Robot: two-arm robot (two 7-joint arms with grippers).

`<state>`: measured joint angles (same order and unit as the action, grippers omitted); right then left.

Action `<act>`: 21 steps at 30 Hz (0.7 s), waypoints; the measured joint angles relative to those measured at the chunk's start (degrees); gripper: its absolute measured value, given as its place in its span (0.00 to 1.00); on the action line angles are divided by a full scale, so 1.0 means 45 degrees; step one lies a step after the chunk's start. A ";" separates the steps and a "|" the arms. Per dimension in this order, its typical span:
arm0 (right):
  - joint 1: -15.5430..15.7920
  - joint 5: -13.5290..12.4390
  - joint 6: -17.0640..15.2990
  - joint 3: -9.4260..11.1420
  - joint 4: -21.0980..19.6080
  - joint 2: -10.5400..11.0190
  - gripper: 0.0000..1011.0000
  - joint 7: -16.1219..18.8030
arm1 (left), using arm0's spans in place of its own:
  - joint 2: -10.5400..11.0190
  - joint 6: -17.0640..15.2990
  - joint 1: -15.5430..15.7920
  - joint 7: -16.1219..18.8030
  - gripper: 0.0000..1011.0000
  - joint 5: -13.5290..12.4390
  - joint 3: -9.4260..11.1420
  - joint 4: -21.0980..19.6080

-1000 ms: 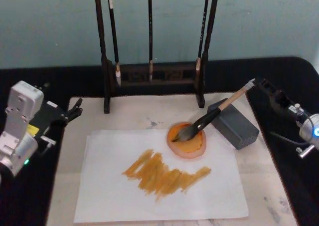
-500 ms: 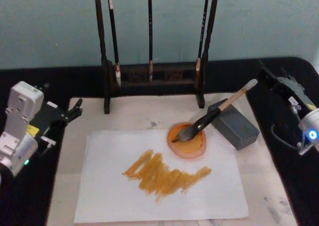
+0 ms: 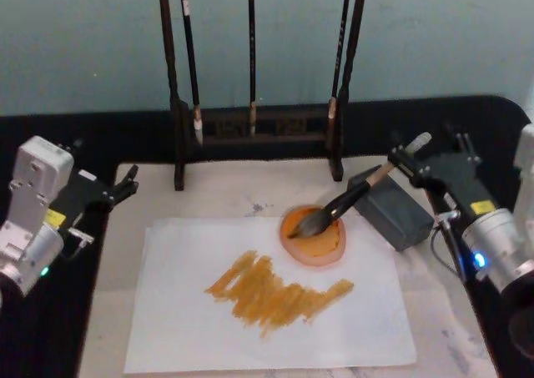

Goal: Pick up the brush from the inkstone, write on the paper, then place the brush back to its original position.

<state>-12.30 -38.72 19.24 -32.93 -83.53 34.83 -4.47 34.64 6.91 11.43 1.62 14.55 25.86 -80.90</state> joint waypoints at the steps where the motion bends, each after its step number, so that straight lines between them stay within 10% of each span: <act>1: -0.0017 0.0125 0.0014 -0.0050 0.0138 -0.0062 0.99 -0.0032 | 0.0000 0.0000 0.0000 0.0000 1.00 0.0000 0.0000 0.0000; 21: 0.0348 0.0689 -0.0828 -0.0083 0.0514 -0.0416 0.99 0.0220 | 0.0000 0.0000 0.0000 -0.0001 1.00 0.0000 0.0000 -0.0001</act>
<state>-10.73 -35.62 15.51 -33.31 -81.22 32.96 -3.48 34.65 6.91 11.43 1.62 14.55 25.86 -80.90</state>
